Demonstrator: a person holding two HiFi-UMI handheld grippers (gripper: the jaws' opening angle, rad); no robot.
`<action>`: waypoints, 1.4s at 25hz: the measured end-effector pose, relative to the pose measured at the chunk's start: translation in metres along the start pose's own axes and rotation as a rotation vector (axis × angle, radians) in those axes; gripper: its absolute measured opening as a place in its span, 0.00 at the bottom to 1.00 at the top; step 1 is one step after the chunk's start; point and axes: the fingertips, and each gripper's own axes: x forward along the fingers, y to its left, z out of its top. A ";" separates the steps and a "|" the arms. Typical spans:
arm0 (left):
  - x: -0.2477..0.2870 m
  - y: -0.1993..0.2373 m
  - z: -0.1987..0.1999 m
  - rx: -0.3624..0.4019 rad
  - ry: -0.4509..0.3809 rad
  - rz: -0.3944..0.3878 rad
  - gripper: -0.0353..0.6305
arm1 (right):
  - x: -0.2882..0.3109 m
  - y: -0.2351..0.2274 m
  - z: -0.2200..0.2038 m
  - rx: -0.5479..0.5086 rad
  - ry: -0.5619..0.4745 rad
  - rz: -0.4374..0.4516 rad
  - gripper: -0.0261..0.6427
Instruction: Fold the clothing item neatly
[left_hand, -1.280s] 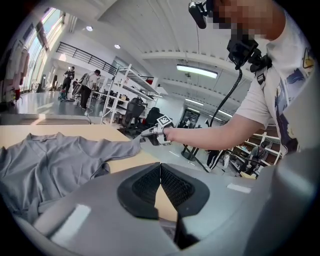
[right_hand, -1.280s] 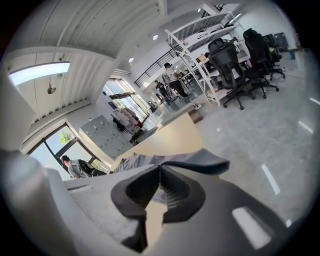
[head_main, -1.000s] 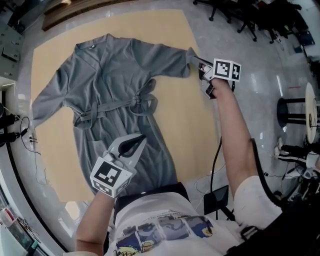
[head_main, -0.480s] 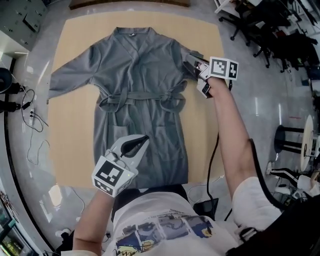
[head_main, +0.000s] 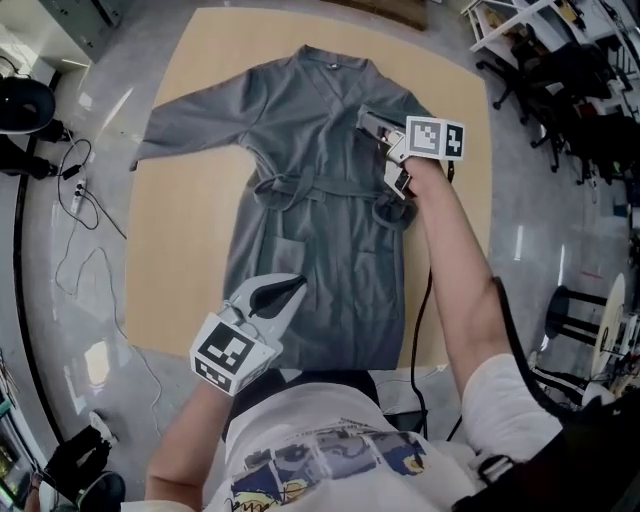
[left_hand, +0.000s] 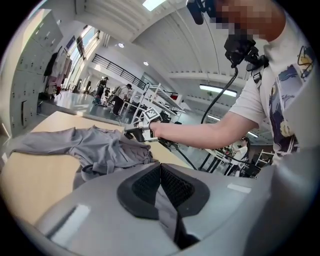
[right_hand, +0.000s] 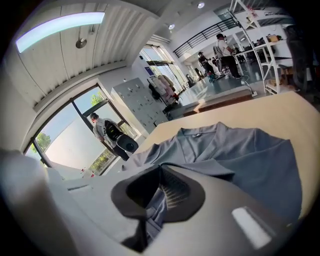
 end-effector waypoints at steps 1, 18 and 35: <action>-0.005 0.002 0.000 -0.001 -0.004 0.004 0.06 | 0.010 0.006 -0.004 -0.004 0.013 0.005 0.06; -0.065 0.043 -0.022 -0.032 -0.017 0.010 0.06 | 0.111 0.071 -0.074 -0.204 0.238 -0.025 0.06; -0.084 0.066 -0.021 -0.016 -0.008 -0.039 0.06 | 0.137 0.087 -0.097 -0.552 0.362 -0.167 0.11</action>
